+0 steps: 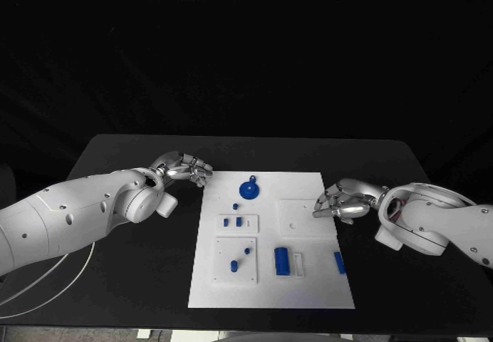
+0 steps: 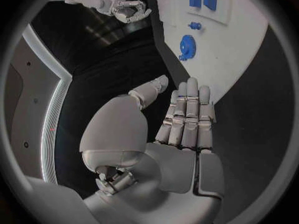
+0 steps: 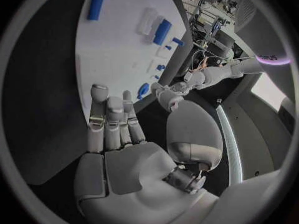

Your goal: Assemble the parts on the task board

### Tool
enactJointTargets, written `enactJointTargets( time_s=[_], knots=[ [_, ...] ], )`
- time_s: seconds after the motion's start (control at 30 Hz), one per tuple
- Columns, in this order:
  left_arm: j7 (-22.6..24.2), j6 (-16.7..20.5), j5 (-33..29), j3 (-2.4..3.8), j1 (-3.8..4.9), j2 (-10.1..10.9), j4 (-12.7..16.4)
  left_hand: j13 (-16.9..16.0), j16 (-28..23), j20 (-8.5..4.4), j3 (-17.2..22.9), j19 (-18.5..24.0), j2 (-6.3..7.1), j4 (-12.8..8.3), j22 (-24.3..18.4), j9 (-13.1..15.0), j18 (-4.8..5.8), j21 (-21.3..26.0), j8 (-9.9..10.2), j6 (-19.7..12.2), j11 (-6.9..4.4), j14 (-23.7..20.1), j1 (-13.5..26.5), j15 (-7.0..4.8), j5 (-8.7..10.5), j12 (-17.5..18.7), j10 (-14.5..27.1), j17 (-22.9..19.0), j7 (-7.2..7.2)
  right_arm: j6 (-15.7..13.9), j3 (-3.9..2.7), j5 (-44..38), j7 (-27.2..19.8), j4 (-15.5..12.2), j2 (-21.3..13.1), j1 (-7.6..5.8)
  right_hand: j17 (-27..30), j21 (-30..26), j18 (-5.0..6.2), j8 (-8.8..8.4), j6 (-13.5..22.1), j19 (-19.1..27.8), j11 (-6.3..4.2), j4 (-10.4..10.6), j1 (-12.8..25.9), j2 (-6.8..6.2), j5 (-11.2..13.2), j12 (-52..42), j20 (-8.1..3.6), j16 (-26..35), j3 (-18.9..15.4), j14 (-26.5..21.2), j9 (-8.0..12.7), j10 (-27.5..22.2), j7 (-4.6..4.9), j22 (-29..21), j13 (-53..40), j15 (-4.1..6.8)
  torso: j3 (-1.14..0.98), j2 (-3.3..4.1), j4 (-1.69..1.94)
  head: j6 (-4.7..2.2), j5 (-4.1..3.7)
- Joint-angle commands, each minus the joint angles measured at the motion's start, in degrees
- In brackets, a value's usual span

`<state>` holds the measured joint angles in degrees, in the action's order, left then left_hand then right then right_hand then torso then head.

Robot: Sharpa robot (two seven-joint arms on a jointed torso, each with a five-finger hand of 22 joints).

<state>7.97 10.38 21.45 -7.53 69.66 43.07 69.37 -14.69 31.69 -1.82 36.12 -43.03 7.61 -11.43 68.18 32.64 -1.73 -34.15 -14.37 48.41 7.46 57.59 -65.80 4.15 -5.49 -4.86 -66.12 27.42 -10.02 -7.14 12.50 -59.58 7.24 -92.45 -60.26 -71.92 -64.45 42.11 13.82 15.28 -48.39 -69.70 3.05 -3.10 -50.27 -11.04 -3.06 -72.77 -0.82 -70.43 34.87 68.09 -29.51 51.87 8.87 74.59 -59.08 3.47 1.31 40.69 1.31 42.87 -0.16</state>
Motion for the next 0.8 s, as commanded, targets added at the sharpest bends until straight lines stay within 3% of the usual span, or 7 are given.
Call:
enactJointTargets(
  time_s=[0.03,0.1,0.17,0.27,0.37,0.47,0.8],
  knots=[
    [1.38,-0.25,-0.31,0.04,0.01,-0.02,0.22,0.02,-0.39,0.30,-0.06,-0.09,0.28,0.46,0.09,-0.07,-1.14,0.22,-0.27,-0.29,-0.09,0.52,0.20,0.02,0.31,0.22,0.04,0.15,-0.02,11.23,0.10,0.90,11.88,-0.07,-0.62,-0.35,0.04,-0.03,1.18,0.96,-1.87,-0.38,-0.69,0.23,0.61,0.21,0.26,0.06,-0.82,0.07,-0.82,0.64,-0.43,0.48,-0.16,0.08,0.13,0.38,-0.05,0.07,-0.05,-0.23,-0.56],
    [1.32,-0.12,-0.31,0.04,0.01,0.01,0.17,0.01,-0.44,0.30,-0.12,-0.11,0.26,0.54,0.12,-0.07,-1.13,0.24,-0.28,-0.30,-0.09,0.53,0.30,0.01,0.32,0.22,0.03,0.22,-0.02,12.85,0.10,1.64,17.06,0.21,-1.17,-0.95,0.03,0.17,1.08,1.96,-3.48,-0.70,-1.34,1.48,2.35,1.18,0.29,-0.02,-0.58,-0.05,-2.02,0.96,-1.02,0.91,-0.85,0.22,0.30,0.98,-0.04,0.05,-0.13,-0.19,-0.78],
    [1.27,-0.14,-0.31,0.04,0.02,0.05,0.18,0.01,-0.46,0.30,-0.14,-0.12,0.23,0.59,0.14,-0.08,-1.13,0.25,-0.29,-0.30,-0.09,0.55,0.35,0.01,0.33,0.22,0.04,0.26,-0.03,13.58,0.11,1.66,19.92,0.30,-1.71,-1.22,-0.02,0.30,1.18,2.15,-3.64,-0.60,-1.82,0.69,2.56,2.36,0.24,0.04,-0.63,-0.10,-3.93,1.10,-1.37,1.11,-1.25,0.50,0.50,1.45,-0.06,0.04,-0.16,-0.23,-1.03],
    [1.28,-0.09,-0.31,0.04,0.02,0.00,0.10,0.01,-0.48,0.29,-0.15,-0.12,0.23,0.60,0.14,-0.08,-1.13,0.26,-0.29,-0.30,-0.09,0.55,0.37,0.01,0.33,0.22,0.04,0.28,-0.03,15.25,0.11,1.53,22.39,0.05,-2.39,-1.25,-0.04,0.42,1.18,2.55,-4.33,-0.81,-2.03,0.50,2.55,2.59,0.27,0.02,-0.61,-0.17,-4.42,1.36,-1.69,1.40,-1.52,0.60,0.60,1.69,-0.05,0.03,-0.11,-0.27,-1.31],
    [1.30,-0.17,-0.31,0.04,0.02,0.04,0.08,0.01,-0.49,0.29,-0.16,-0.12,0.23,0.61,0.15,-0.08,-1.13,0.27,-0.29,-0.31,-0.09,0.56,0.38,0.01,0.33,0.22,0.04,0.30,-0.02,20.14,0.12,0.19,25.29,-0.42,-2.65,-1.25,-0.05,0.85,1.18,3.14,-5.37,-1.64,-2.54,0.19,2.54,2.84,0.25,-0.14,-0.77,-0.42,-5.10,2.27,-2.23,2.37,-2.04,0.78,0.73,2.19,-0.06,0.03,-0.01,-0.19,-1.40],
    [1.31,-0.14,-0.31,0.04,0.02,-0.05,0.05,0.01,-0.51,0.28,-0.15,-0.13,0.21,0.60,0.16,-0.08,-1.14,0.28,-0.31,-0.29,-0.10,0.56,0.37,0.00,0.33,0.21,0.03,0.32,-0.02,22.80,0.13,0.26,26.81,-0.77,-2.60,-1.25,-0.19,1.34,1.18,3.35,-6.00,-3.05,-3.02,0.94,3.96,3.24,0.26,-0.14,-1.04,-0.71,-6.08,3.90,-2.53,3.91,-2.49,0.78,0.96,2.67,-0.11,0.01,-0.01,-0.06,-1.41],
    [1.31,-0.15,-0.31,0.04,0.02,0.20,-0.03,0.01,-0.56,0.26,-0.14,-0.13,0.20,0.57,0.20,-0.08,-1.16,0.30,-0.33,-0.28,-0.11,0.58,0.31,-0.01,0.32,0.22,0.04,0.40,-0.01,21.14,0.39,-2.30,27.16,-3.06,-3.01,-1.24,-0.73,1.25,1.18,2.85,-5.89,-3.53,-3.02,1.21,5.47,3.97,0.25,0.28,-1.24,-0.61,-7.62,5.11,-2.46,5.25,-2.49,0.66,1.08,2.62,0.07,0.06,0.04,0.09,-2.03]
  ],
)
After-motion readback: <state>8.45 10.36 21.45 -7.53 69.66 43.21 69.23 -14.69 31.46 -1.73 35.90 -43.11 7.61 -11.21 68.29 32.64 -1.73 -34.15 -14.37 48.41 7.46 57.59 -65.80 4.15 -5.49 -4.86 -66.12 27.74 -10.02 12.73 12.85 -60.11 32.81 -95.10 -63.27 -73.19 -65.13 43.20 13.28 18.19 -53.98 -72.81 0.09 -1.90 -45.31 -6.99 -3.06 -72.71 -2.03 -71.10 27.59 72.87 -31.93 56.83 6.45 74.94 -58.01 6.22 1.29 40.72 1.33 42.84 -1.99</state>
